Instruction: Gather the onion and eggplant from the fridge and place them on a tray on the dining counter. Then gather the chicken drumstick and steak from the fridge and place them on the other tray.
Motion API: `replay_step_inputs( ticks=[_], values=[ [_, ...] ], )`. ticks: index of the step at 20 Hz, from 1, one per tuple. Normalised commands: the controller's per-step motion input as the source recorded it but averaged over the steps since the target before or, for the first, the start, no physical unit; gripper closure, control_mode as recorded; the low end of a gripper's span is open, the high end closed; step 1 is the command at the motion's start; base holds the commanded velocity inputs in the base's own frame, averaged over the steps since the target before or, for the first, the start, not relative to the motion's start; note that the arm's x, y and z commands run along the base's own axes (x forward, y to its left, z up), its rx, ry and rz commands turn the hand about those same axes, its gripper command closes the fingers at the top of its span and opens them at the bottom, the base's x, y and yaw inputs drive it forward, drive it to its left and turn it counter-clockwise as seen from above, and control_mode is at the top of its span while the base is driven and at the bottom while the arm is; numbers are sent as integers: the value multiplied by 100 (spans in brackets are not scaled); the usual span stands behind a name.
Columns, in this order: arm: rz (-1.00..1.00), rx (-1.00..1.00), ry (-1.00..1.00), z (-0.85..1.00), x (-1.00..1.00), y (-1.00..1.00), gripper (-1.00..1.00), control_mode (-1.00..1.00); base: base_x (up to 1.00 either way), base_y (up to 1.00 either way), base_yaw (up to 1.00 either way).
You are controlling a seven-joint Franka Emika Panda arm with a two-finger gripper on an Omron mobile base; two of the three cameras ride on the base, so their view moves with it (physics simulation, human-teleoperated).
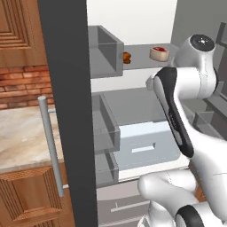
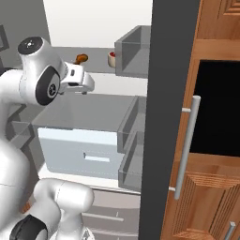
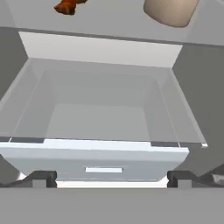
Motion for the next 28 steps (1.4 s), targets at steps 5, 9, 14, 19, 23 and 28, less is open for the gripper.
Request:
replay_step_inputs(
  ticks=[5, 9, 14, 19, 23, 28],
  values=[
    [3, 2, -7, 26, 31, 43, -100, -100, 0, 0, 0],
    [1, 3, -13, 41, 19, 37, -100, -100, 0, 0, 0],
    [0, 3, -16, 25, 29, 30, -100, -100, 0, 0, 0],
    [0, 10, -4, 1, 73, 7, -100, -100, 0, 0, 0],
    [0, 6, 0, 0, 83, 6, -100, -100, 0, 0, 0],
    [0, 0, 10, 0, 57, 7, -100, -100, 0, 0, 0]
  ],
)
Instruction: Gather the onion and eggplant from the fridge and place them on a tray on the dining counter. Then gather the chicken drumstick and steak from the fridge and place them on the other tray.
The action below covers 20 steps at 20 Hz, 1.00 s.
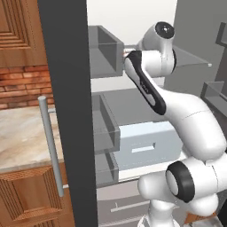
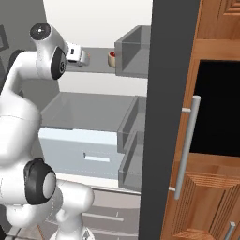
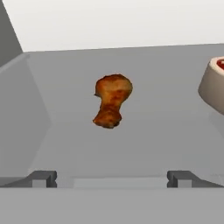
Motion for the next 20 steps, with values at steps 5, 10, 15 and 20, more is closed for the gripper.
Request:
replay_step_inputs(
  ticks=[5, 10, 15, 20],
  values=[
    [0, -3, 13, 0, 53, 7, -100, -100, 0, 0, 0],
    [0, -5, 7, 0, 59, 14, -100, -100, 0, 0, 0],
    [0, -2, 2, -7, 50, 6, -100, -100, 0, 0, 0],
    [0, -1, 0, -21, 14, -6, -100, -100, 0, 0, 0]
  ],
)
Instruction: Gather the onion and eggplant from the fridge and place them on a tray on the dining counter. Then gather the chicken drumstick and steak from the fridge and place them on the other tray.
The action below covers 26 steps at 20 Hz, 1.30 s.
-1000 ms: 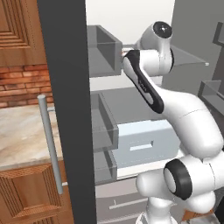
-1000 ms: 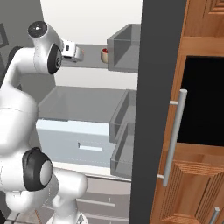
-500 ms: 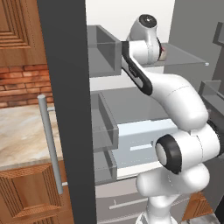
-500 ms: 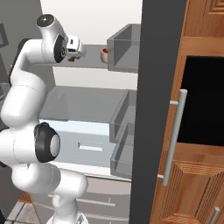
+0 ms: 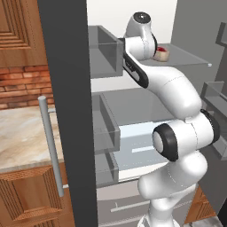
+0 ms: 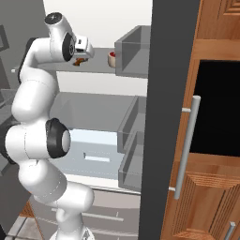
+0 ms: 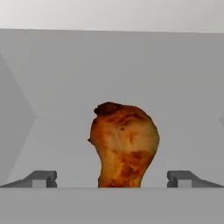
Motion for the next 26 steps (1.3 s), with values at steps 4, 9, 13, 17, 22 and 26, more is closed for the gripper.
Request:
replay_step_inputs(
  ticks=[4, 9, 13, 17, 22, 26],
  values=[
    [0, 0, 0, -15, 0, -28, -100, -100, 0, 0, 0],
    [0, 0, 1, -21, 27, 7, -100, -100, 0, 0, 0],
    [-1, -2, 2, -21, 51, 33, -100, -100, 0, 0, 0],
    [0, -1, 1, -25, 12, 12, 100, -100, 0, 0, 0],
    [0, -1, 0, -23, -8, 0, 100, -100, 0, 0, 0],
    [-5, 2, 0, -17, -58, -36, 100, -100, 0, 0, 0]
  ],
)
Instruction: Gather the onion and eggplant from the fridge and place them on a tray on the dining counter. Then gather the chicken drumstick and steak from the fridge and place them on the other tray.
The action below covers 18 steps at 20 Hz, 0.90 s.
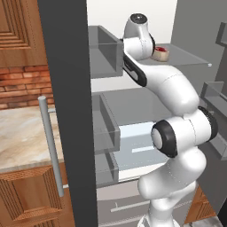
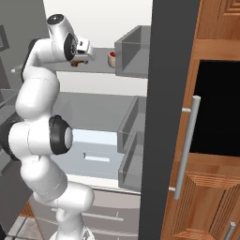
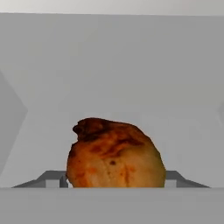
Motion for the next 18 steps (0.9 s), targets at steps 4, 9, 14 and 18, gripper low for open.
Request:
replay_step_inputs(
  ticks=[4, 9, 14, 18],
  values=[
    [-6, 2, -8, 1, -85, -50, 100, -100, 0, 0, 0],
    [-7, 2, -17, 4, -94, -28, 100, -100, 0, 0, 0],
    [-8, 6, -17, 27, -100, -13, 100, -100, 0, 0, 0],
    [-2, 6, -7, 27, -100, 0, 100, -100, 0, 0, 0]
  ],
)
